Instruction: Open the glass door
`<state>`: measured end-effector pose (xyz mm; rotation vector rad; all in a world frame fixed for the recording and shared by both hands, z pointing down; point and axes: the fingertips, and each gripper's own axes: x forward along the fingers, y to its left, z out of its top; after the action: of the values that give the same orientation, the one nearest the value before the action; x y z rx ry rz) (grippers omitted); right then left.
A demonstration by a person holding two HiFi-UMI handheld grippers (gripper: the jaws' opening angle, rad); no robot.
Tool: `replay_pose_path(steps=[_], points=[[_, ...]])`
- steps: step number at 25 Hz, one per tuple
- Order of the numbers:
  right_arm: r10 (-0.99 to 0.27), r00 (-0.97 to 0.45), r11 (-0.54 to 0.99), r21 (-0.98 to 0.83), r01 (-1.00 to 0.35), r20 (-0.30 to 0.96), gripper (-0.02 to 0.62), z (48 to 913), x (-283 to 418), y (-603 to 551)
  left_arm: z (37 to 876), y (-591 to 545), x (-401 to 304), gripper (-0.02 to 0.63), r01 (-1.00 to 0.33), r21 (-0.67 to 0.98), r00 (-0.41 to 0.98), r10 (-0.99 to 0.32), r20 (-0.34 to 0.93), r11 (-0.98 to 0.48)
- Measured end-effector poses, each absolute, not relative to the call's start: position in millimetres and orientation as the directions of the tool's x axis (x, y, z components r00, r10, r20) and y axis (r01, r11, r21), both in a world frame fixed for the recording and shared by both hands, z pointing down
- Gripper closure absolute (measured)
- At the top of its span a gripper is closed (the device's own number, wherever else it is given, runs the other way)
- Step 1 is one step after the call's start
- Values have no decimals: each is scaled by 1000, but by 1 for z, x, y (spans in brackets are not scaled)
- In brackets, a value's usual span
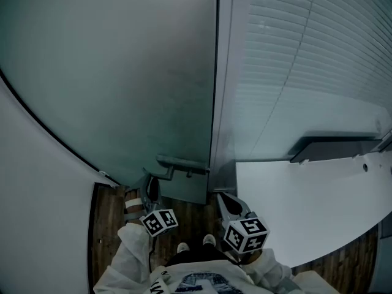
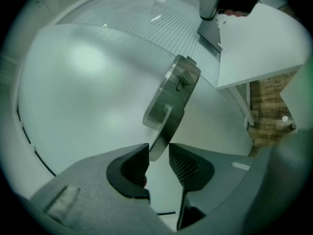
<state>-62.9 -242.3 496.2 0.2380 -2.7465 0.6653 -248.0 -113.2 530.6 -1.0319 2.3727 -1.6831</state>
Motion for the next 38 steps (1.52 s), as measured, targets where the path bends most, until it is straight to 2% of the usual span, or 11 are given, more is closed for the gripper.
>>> replay_pose_path(steps=[5,9,11,13,17,28,38], points=[[-93,-946,886,-407,-221,312,592,485,-50,-217,514,-89,-209,602,-621,-702,-714,-621,322,350],[-116,-951,893,-388,-227,288,592,457,-37,-189,487,-72,-161,604,-816,-338,-573,-733,366,469],[-129,-953,900,-371,-229,275,592,452,-30,-169,478,-55,-144,604,-845,-167,-533,-770,351,508],[-144,-954,909,-347,-232,262,592,453,-21,-148,474,-36,-134,604,-846,-89,-525,-788,322,526],[-168,-957,921,-308,-238,237,592,450,0,-104,468,6,-113,604,-845,-56,-524,-805,277,531],[-182,-960,934,-269,-237,213,592,442,65,5,485,119,-42,604,-833,9,-527,-797,294,554],[-214,-951,938,-225,-264,225,592,435,118,48,487,154,18,604,-859,44,-476,-826,304,511]])
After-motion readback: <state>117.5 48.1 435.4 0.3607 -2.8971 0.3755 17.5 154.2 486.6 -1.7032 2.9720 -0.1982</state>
